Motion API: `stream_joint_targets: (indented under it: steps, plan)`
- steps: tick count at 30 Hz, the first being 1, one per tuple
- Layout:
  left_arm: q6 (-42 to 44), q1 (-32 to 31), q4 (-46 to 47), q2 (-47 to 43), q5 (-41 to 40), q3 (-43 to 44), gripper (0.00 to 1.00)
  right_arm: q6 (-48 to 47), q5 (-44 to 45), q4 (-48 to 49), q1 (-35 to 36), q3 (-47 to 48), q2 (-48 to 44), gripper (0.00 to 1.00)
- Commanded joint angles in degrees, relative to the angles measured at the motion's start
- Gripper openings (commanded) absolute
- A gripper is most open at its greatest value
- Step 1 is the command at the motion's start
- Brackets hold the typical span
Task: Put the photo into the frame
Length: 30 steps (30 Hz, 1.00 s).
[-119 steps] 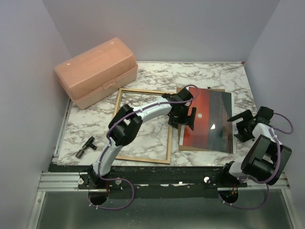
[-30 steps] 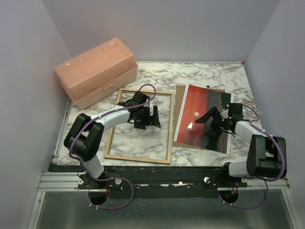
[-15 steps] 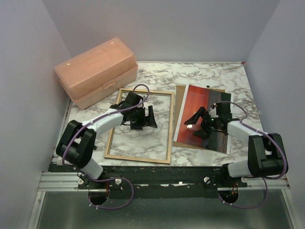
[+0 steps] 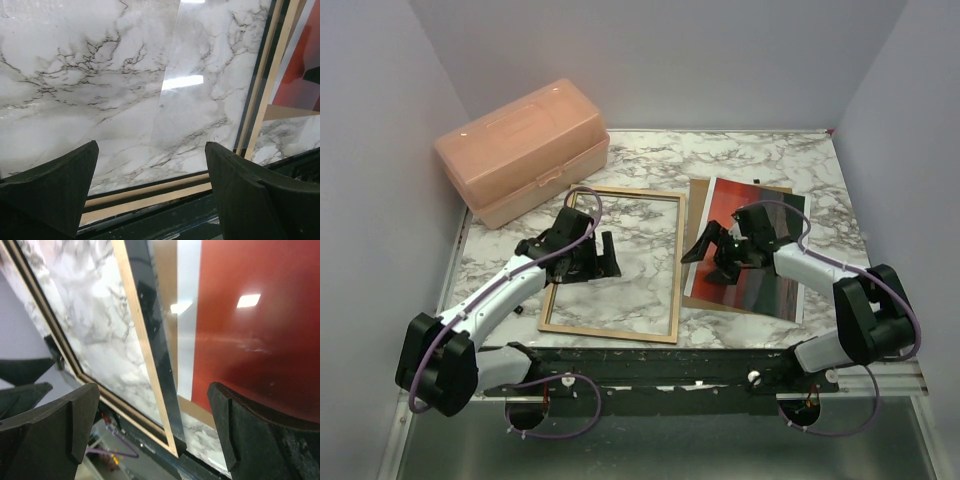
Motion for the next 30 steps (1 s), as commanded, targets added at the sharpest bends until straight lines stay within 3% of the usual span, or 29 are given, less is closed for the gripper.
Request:
stream_joint_targets:
  steps: [1,7,15,23,30]
  plan:
    - [2.37,0.74,-1.95,-0.11,-2.26,0.7,0.91,-0.69,12.4,-7.54,-0.01,3.76,-2.51,1.0]
    - [4.08,3.29,5.78,6.3,7.15,1.93,0.92,-2.12,16.05,-11.16,-1.11,3.45,-3.28,1.0]
    - [5.14,8.33,18.45,19.49,24.82,6.65,0.9,-4.18,10.59,-10.16,-8.2,-1.97,-5.0,1.0]
    - [5.06,9.0,24.22,30.7,31.63,13.36,0.87,-5.85,8.53,-9.31,-10.08,-3.8,-4.7,1.0]
    - [2.96,9.07,30.97,34.61,38.46,15.24,0.82,-5.98,6.3,-7.08,-10.25,-4.46,-3.2,1.0]
